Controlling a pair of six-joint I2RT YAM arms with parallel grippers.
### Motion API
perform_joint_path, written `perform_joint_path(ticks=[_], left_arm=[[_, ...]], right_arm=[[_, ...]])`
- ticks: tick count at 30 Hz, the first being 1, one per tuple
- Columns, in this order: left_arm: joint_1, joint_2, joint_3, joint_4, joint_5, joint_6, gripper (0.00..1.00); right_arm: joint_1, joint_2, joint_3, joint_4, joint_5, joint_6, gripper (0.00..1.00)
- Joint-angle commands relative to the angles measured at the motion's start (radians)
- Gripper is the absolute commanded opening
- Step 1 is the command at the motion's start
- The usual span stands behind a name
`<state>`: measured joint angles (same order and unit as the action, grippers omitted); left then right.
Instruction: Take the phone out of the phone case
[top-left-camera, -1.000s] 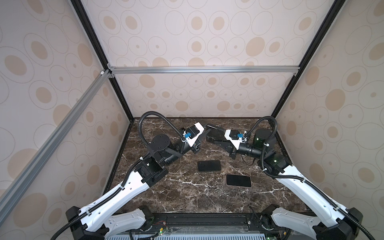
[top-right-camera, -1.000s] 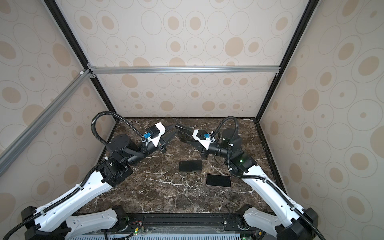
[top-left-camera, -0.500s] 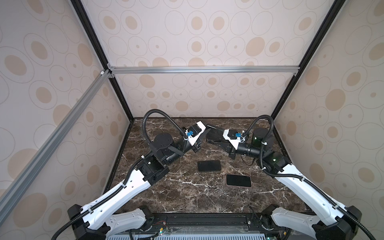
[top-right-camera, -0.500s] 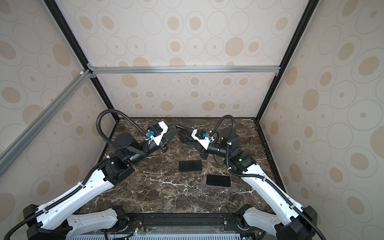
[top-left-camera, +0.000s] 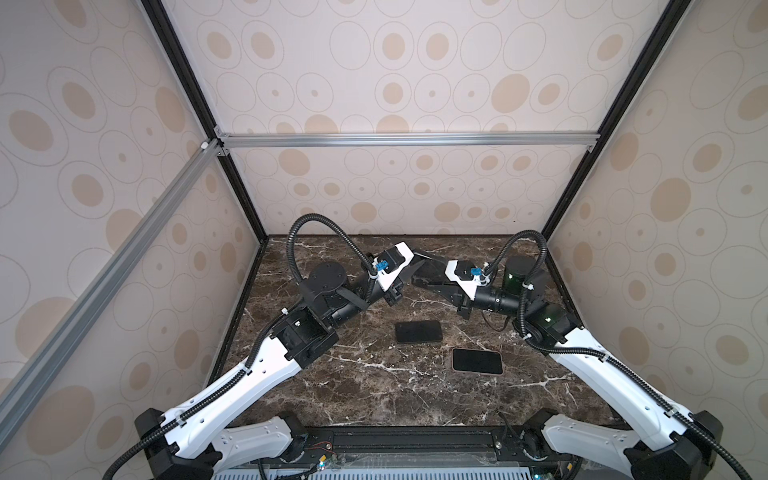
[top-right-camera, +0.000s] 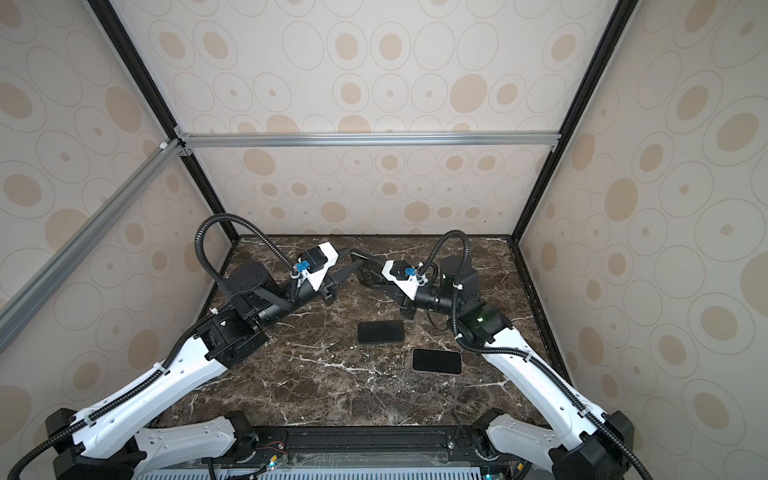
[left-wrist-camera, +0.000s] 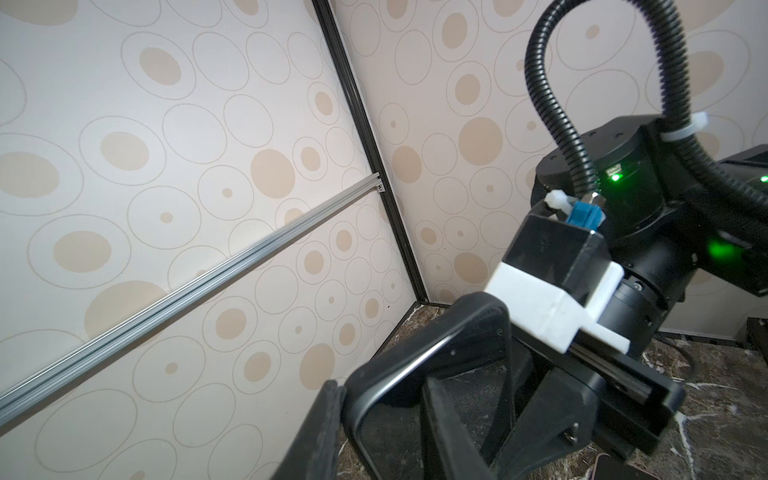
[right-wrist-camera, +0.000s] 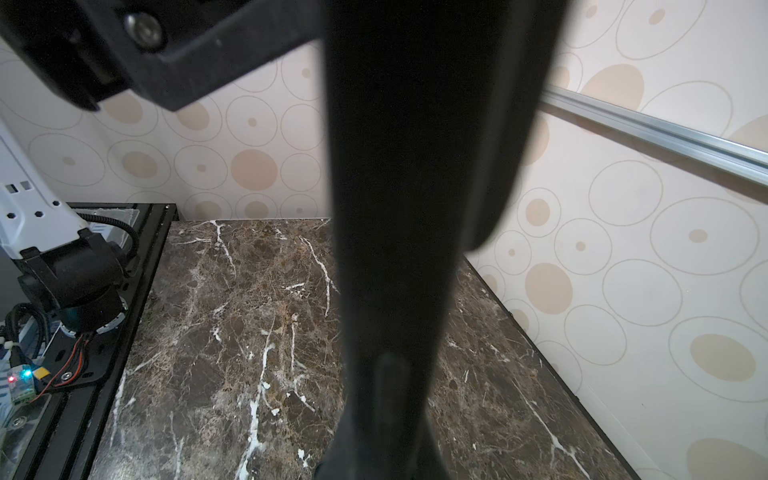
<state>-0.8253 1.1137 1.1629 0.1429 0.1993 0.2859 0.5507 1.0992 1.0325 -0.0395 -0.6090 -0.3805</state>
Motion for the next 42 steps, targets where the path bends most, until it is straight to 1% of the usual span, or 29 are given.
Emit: perform_joint_path(ticks=[1, 5, 8, 13, 18, 26, 30, 32, 33, 34, 35, 36, 37, 42], left_arm=[[-0.021, 0.052, 0.017, -0.081, 0.140, 0.018, 0.32], [-0.021, 0.055, 0.020, -0.098, 0.170, 0.015, 0.32], [-0.021, 0.054, 0.018, -0.104, 0.191, 0.010, 0.32], [-0.022, 0.058, 0.021, -0.119, 0.232, 0.009, 0.32], [-0.020, 0.046, 0.008, -0.103, 0.217, 0.001, 0.33], [-0.020, 0.052, 0.017, -0.117, 0.237, -0.002, 0.33], [-0.020, 0.046, 0.016, -0.105, 0.205, -0.006, 0.35], [-0.019, 0.036, 0.010, -0.081, 0.151, -0.016, 0.40], [-0.018, 0.029, 0.007, -0.066, 0.124, -0.020, 0.44], [-0.019, 0.018, 0.001, -0.046, 0.085, -0.028, 0.62], [-0.019, 0.004, -0.008, -0.022, 0.051, -0.032, 0.78], [-0.018, -0.010, -0.017, -0.001, 0.023, -0.034, 0.87], [-0.017, -0.027, -0.026, 0.022, -0.016, -0.040, 0.98], [-0.015, -0.098, -0.068, 0.108, -0.130, -0.049, 0.99]], right_arm=[[0.067, -0.004, 0.037, 0.062, -0.134, -0.095, 0.00], [0.067, -0.009, 0.035, 0.080, -0.116, -0.082, 0.00], [0.067, -0.013, 0.029, 0.105, -0.082, -0.057, 0.00], [0.066, -0.013, 0.022, 0.121, -0.105, -0.059, 0.00], [0.067, -0.019, 0.017, 0.133, -0.112, -0.064, 0.00], [0.066, -0.020, 0.017, 0.132, -0.163, -0.096, 0.00], [0.067, -0.021, 0.012, 0.120, -0.158, -0.112, 0.00], [0.067, -0.025, 0.011, 0.107, -0.133, -0.115, 0.00], [0.067, -0.028, 0.006, 0.113, -0.116, -0.104, 0.00], [0.067, -0.031, 0.000, 0.120, -0.094, -0.092, 0.00], [0.067, -0.035, -0.003, 0.116, -0.076, -0.088, 0.00], [0.066, -0.038, -0.007, 0.115, -0.060, -0.086, 0.00], [0.067, -0.042, -0.013, 0.121, -0.042, -0.076, 0.00], [0.065, -0.054, -0.038, 0.140, 0.034, -0.035, 0.00]])
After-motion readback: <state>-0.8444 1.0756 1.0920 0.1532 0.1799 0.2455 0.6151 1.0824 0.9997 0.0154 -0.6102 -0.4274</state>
